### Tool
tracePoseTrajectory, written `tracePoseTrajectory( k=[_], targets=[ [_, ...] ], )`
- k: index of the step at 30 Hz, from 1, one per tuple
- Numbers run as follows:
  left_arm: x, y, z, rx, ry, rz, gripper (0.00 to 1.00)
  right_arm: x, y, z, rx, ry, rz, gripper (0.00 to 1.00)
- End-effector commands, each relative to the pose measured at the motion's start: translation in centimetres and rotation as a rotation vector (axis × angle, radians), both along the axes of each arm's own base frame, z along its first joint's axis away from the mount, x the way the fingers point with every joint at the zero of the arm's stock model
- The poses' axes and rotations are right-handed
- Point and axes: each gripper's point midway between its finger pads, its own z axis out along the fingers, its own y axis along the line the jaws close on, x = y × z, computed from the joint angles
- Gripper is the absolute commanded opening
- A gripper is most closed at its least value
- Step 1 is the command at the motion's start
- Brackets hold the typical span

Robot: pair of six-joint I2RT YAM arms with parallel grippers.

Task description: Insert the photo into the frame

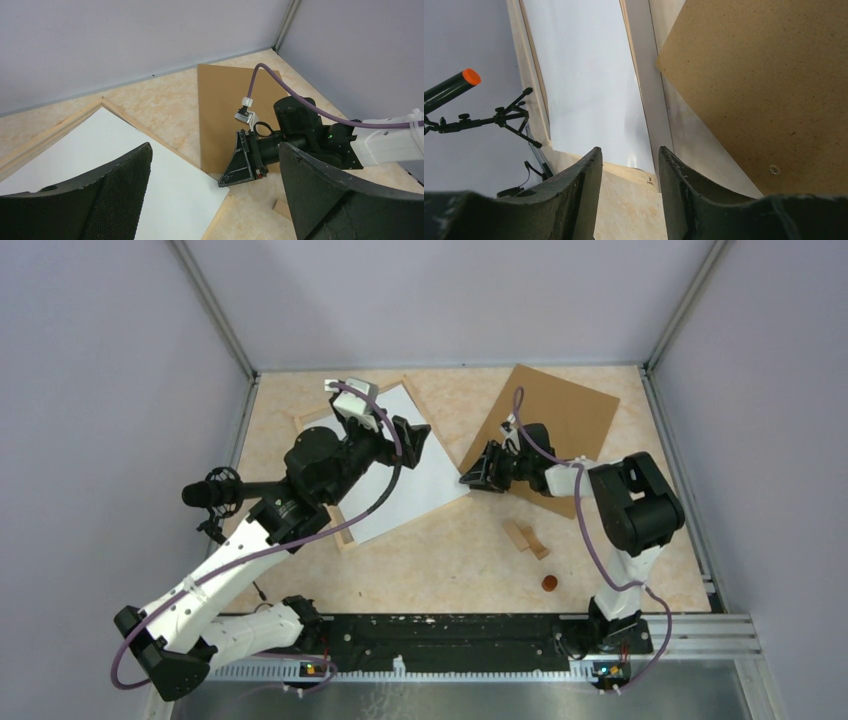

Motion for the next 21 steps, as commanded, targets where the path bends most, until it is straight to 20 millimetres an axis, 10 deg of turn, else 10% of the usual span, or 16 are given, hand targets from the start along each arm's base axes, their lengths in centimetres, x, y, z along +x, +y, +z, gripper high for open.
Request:
tracePoseTrajectory(
  k=[1, 21],
  targets=[
    [0.0, -0.5, 1.1, -0.02, -0.039, -0.023, 0.99, 0.9, 0.4, 0.6, -0.004, -0.049, 0.009, 0.45],
    [-0.2, -0.6, 1.2, -0.024, -0.041, -0.035, 0.99, -1.6, 3.1, 1.8, 0.125, -0.011, 0.055, 0.38]
  ],
)
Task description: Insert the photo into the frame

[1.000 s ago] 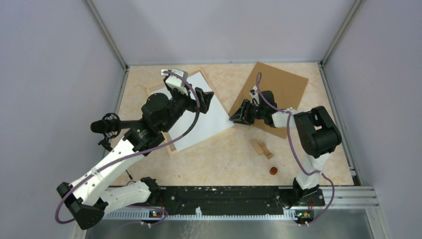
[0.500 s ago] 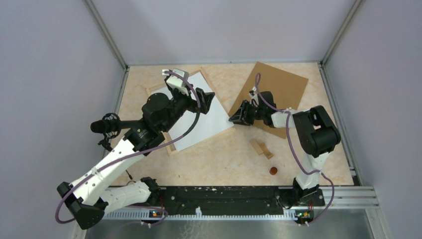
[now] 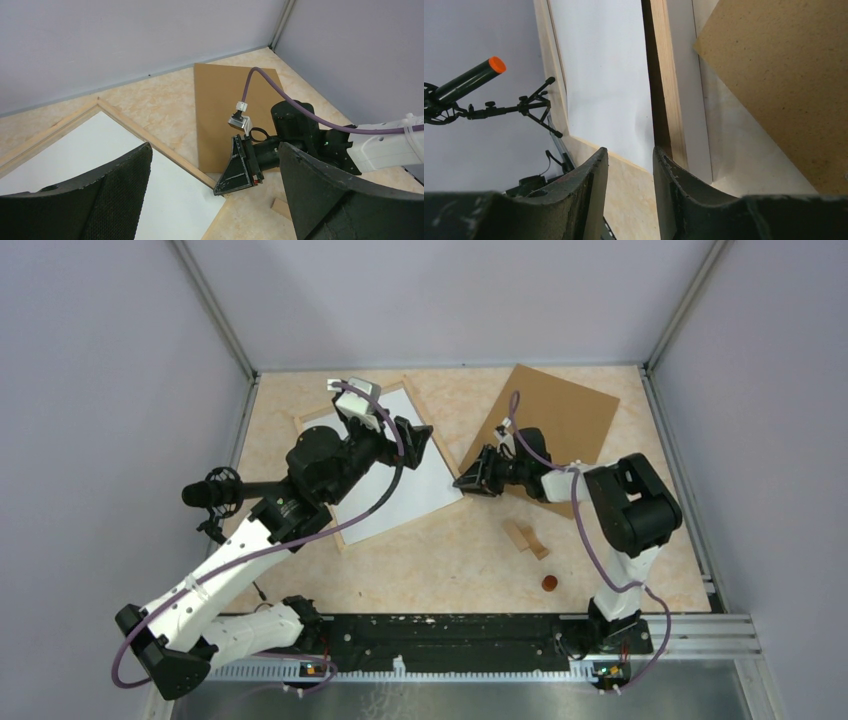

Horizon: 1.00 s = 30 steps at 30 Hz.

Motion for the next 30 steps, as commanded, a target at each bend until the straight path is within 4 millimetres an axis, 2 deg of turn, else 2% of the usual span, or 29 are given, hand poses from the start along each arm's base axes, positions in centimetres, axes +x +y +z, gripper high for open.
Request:
tracePoseTrajectory(
  k=[1, 9, 10, 13, 15, 17, 21, 25, 28, 30],
  targets=[
    [-0.1, -0.1, 1.2, -0.022, -0.039, -0.011, 0.99, -0.1, 1.4, 1.0, 0.05, -0.036, 0.018, 0.38],
    [-0.2, 0.0, 1.3, -0.023, -0.041, -0.012, 0.99, 0.0, 2.4, 0.9, 0.038, -0.048, 0.024, 0.39],
    [-0.2, 0.0, 1.3, -0.022, -0.042, -0.011, 0.99, 0.3, 2.1, 0.5, -0.026, -0.066, 0.008, 0.42],
    [-0.3, 0.4, 1.6, -0.024, -0.051, 0.0, 0.99, 1.2, 0.5, 0.2, -0.317, -0.185, -0.016, 0.58],
    [-0.3, 1.3, 2.0, -0.033, -0.057, 0.036, 0.99, 1.1, 0.1, 1.1, -0.43, -0.25, -0.016, 0.63],
    [-0.5, 2.3, 2.7, -0.052, -0.07, 0.069, 0.99, 0.8, 0.7, 2.5, -0.456, -0.302, -0.008, 0.65],
    [-0.9, 4.4, 3.6, -0.1, -0.093, 0.144, 0.99, -0.8, 4.6, 3.2, -0.407, -0.309, 0.047, 0.68],
    [-1.0, 5.1, 3.9, -0.11, -0.107, 0.168, 0.99, -3.3, 9.4, 3.2, -0.358, -0.298, 0.146, 0.69],
    [-1.1, 4.9, 4.0, -0.11, -0.108, 0.154, 0.99, -5.7, 13.2, 4.0, -0.228, -0.268, 0.227, 0.64],
    [-1.2, 4.8, 4.1, -0.112, -0.108, 0.145, 0.99, -6.6, 14.7, 3.9, -0.195, -0.251, 0.245, 0.58]
  ],
)
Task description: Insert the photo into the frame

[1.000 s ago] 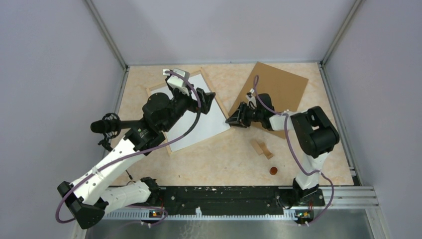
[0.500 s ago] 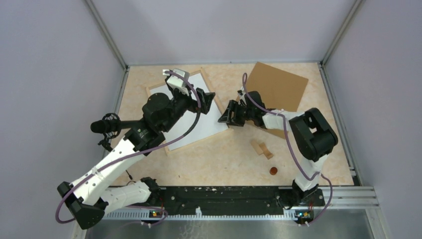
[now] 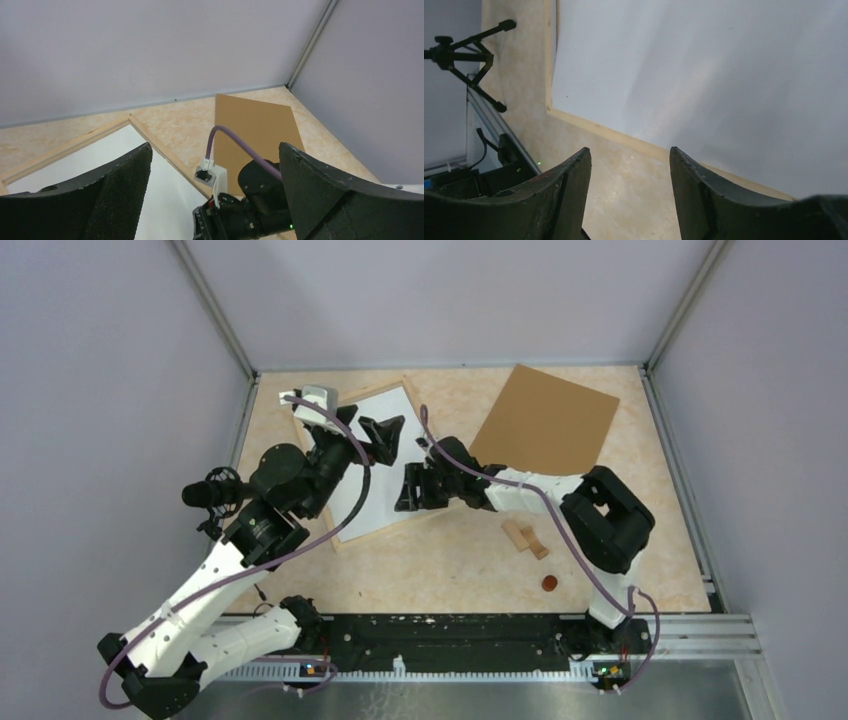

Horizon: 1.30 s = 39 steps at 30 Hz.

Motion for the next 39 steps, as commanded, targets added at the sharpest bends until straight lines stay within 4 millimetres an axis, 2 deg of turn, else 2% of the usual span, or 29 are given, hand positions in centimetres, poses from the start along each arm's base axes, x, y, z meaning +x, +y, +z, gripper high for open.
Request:
tracePoseTrajectory(
  k=[1, 7, 18, 21, 23, 25, 27, 29, 31, 32, 35, 39],
  targets=[
    [0.2, 0.0, 0.4, -0.014, -0.019, 0.006, 0.99, -1.7, 4.2, 1.3, 0.107, 0.044, 0.061, 0.56],
    [0.1, -0.1, 0.4, -0.009, -0.018, -0.004, 0.99, -2.9, 5.8, -0.8, 0.095, 0.085, 0.09, 0.55],
    [0.2, -0.4, 0.3, -0.002, -0.016, -0.014, 0.99, -1.7, 6.8, -2.4, 0.073, 0.083, 0.074, 0.55],
    [0.2, -0.5, 0.2, 0.0, -0.013, -0.015, 0.99, -1.0, 7.5, -1.2, 0.079, 0.058, 0.076, 0.55],
    [0.2, -0.5, 0.2, 0.001, -0.014, -0.014, 0.99, -0.2, 7.7, 0.3, 0.082, 0.028, 0.068, 0.56],
    [0.2, -0.3, 0.3, -0.001, -0.016, -0.011, 0.99, 0.3, 7.6, 2.5, 0.087, 0.007, 0.064, 0.58],
    [0.1, 0.0, 0.4, -0.005, -0.02, 0.001, 0.99, 0.7, 6.8, 5.5, 0.107, -0.035, 0.057, 0.61],
    [0.0, 0.4, 0.6, -0.011, -0.027, 0.013, 0.99, 1.3, 4.7, 8.6, 0.129, -0.094, 0.025, 0.7],
    [0.0, 0.6, 0.7, -0.016, -0.031, 0.02, 0.99, 2.5, 0.8, 10.1, 0.091, -0.139, -0.052, 0.79],
    [0.0, 0.5, 0.6, -0.017, -0.031, 0.018, 0.99, 3.2, -2.0, 10.1, 0.043, -0.162, -0.106, 0.85],
    [0.3, -0.1, -0.1, -0.007, -0.014, 0.005, 0.99, 6.0, -12.1, 9.2, -0.133, -0.21, -0.353, 0.97],
    [1.6, -2.9, -2.9, 0.032, 0.06, -0.063, 0.99, 7.6, -27.3, 6.8, -0.424, -0.225, -0.741, 0.99]
  ],
)
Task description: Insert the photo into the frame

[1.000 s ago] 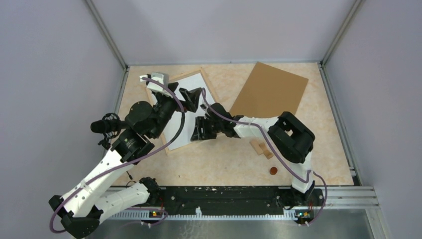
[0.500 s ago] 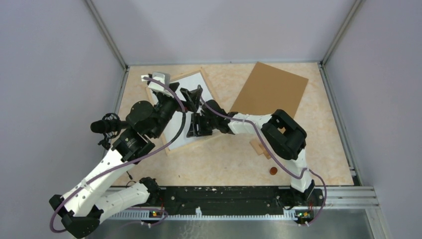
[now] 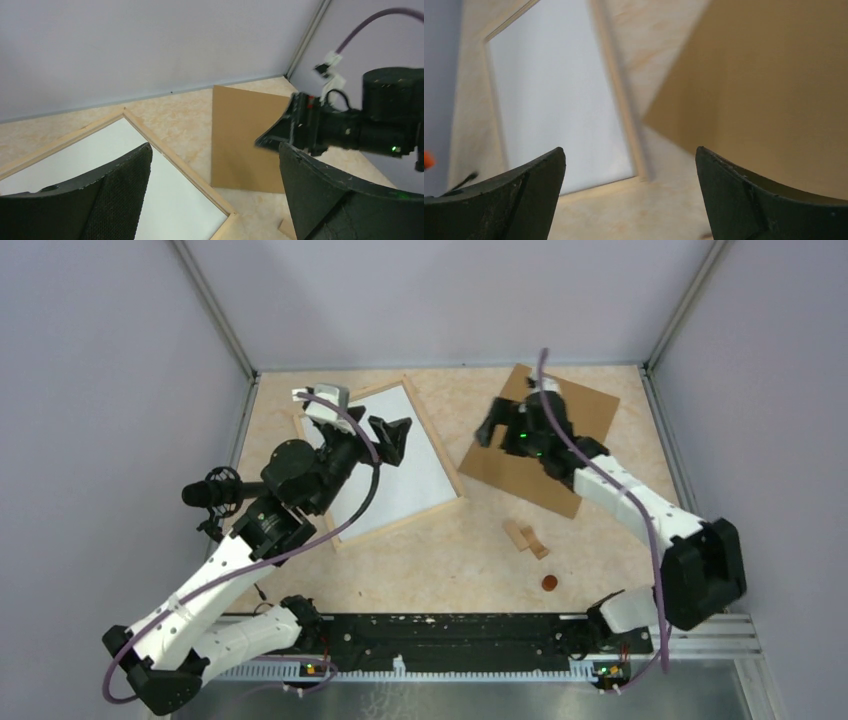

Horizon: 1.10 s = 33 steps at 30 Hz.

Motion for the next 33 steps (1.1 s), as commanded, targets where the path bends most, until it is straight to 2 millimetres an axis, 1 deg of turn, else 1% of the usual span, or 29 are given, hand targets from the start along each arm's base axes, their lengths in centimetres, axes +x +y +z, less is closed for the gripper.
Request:
tracePoseTrajectory(
  k=[1, 2, 3, 4, 6, 8, 9, 10, 11, 13, 15, 18, 20, 23, 24, 25, 26, 30, 33],
  targets=[
    [1.5, -3.3, -2.9, 0.028, 0.067, -0.079, 0.99, 0.4, -17.1, -5.1, -0.375, 0.071, -0.463, 0.99],
    [2.0, -4.4, -4.1, 0.046, 0.099, -0.106, 0.99, 0.0, -19.9, -5.8, -0.423, 0.093, -0.538, 0.99],
    [2.5, -5.5, -5.3, 0.064, 0.136, -0.131, 0.99, -0.3, -22.1, -6.6, -0.446, 0.123, -0.587, 0.99],
    [3.0, -6.7, -6.9, 0.087, 0.187, -0.156, 0.99, -0.6, -23.8, -7.5, -0.456, 0.155, -0.617, 0.99],
    [4.1, -9.1, -9.6, 0.113, 0.288, -0.206, 0.99, -1.1, -26.1, -9.1, -0.437, 0.205, -0.645, 0.99],
    [5.2, -11.8, -12.1, 0.127, 0.377, -0.257, 0.99, -1.1, -27.0, -10.4, -0.383, 0.228, -0.636, 0.99],
    [5.8, -13.3, -14.2, 0.138, 0.436, -0.284, 0.99, -1.3, -27.2, -11.3, -0.35, 0.245, -0.624, 0.99],
    [6.3, -14.4, -15.2, 0.138, 0.47, -0.307, 0.99, -1.2, -26.9, -11.9, -0.306, 0.252, -0.6, 0.99],
    [6.9, -15.3, -16.2, 0.142, 0.498, -0.315, 0.99, -1.1, -27.5, -12.4, -0.261, 0.261, -0.602, 0.99],
    [8.5, -16.9, -18.3, 0.148, 0.542, -0.305, 0.99, -0.8, -27.2, -13.4, -0.162, 0.283, -0.567, 0.99],
    [10.3, -18.6, -20.0, 0.172, 0.551, -0.3, 0.99, -0.7, -27.1, -14.1, -0.061, 0.304, -0.551, 0.98],
    [13.9, -19.4, -23.6, 0.263, 0.562, -0.207, 0.98, -0.7, -26.1, -14.4, 0.084, 0.306, -0.498, 0.98],
    [15.9, -19.4, -25.8, 0.327, 0.588, -0.133, 0.98, -0.8, -25.7, -14.6, 0.137, 0.308, -0.475, 0.98],
    [17.6, -20.0, -28.1, 0.382, 0.597, -0.108, 0.98, -1.1, -25.5, -15.0, 0.164, 0.311, -0.467, 0.98],
    [18.2, -20.3, -28.3, 0.385, 0.598, -0.103, 0.98, -1.2, -25.5, -15.2, 0.165, 0.316, -0.467, 0.98],
    [18.4, -20.7, -29.2, 0.391, 0.616, -0.105, 0.98, -1.3, -25.5, -15.4, 0.165, 0.32, -0.468, 0.97],
    [18.6, -20.9, -30.6, 0.401, 0.644, -0.11, 0.98, -1.3, -25.5, -15.6, 0.167, 0.326, -0.467, 0.97],
    [18.5, -21.5, -33.1, 0.387, 0.718, -0.113, 0.98, -1.0, -25.5, -15.6, 0.18, 0.311, -0.463, 0.97],
    [18.6, -20.9, -34.6, 0.385, 0.758, -0.085, 0.98, -1.2, -25.3, -16.1, 0.189, 0.325, -0.456, 0.97]
  ],
)
